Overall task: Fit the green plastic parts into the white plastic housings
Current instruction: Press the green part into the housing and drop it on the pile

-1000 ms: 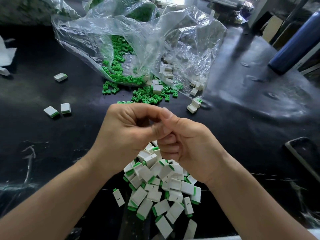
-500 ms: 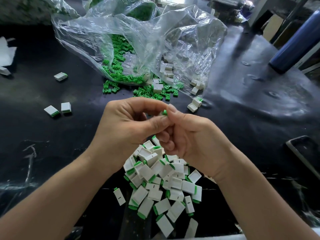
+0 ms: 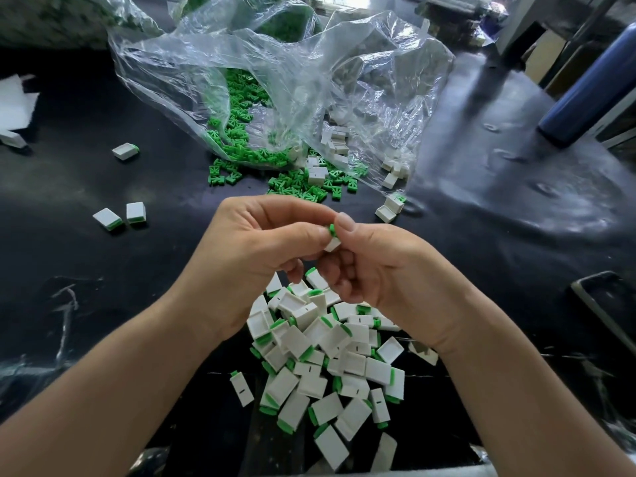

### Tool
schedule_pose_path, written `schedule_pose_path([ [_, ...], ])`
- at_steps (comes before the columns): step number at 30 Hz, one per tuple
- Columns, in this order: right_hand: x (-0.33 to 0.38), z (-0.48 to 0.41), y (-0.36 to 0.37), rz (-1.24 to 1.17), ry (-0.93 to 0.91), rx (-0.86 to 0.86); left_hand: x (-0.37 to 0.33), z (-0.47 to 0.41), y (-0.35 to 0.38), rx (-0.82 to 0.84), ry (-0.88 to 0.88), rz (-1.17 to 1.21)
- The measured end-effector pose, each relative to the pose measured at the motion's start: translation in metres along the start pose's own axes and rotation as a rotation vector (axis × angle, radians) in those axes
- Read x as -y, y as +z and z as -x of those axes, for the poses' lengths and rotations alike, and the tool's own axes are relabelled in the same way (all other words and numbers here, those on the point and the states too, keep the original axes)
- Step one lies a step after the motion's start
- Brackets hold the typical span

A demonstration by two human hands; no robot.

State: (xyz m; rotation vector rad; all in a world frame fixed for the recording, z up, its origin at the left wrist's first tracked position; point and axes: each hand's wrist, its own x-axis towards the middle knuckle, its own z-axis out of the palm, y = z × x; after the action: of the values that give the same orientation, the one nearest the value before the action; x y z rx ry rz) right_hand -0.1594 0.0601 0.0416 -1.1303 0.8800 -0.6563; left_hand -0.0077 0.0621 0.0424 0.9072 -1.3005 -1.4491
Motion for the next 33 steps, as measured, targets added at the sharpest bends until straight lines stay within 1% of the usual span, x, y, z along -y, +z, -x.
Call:
schedule_pose_path([
  [7, -0.001, 0.0, -0.001, 0.013, -0.036, -0.012, 0.0, 0.0, 0.001, 0.024, 0.028, -0.007],
  [9, -0.001, 0.001, 0.0, 0.065, -0.061, -0.023, 0.001, 0.0, 0.002, 0.035, 0.027, -0.018],
  [15, 0.001, 0.003, 0.007, 0.264, -0.135, -0.08, 0.002, -0.001, 0.002, -0.019, 0.011, -0.014],
  [18, -0.001, 0.002, 0.009, 0.33, -0.177, -0.12, 0.004, -0.002, 0.002, -0.015, -0.017, 0.002],
  [22, -0.006, -0.001, 0.008, 0.411, -0.171, -0.191, 0.005, 0.0, 0.006, 0.002, -0.003, 0.01],
  [27, -0.009, -0.003, 0.012, 0.455, -0.168, -0.244, 0.009, -0.001, 0.009, -0.078, -0.028, 0.058],
  [33, -0.009, -0.003, 0.013, 0.51, -0.164, -0.266, 0.009, 0.0, 0.012, -0.102, -0.039, 0.075],
])
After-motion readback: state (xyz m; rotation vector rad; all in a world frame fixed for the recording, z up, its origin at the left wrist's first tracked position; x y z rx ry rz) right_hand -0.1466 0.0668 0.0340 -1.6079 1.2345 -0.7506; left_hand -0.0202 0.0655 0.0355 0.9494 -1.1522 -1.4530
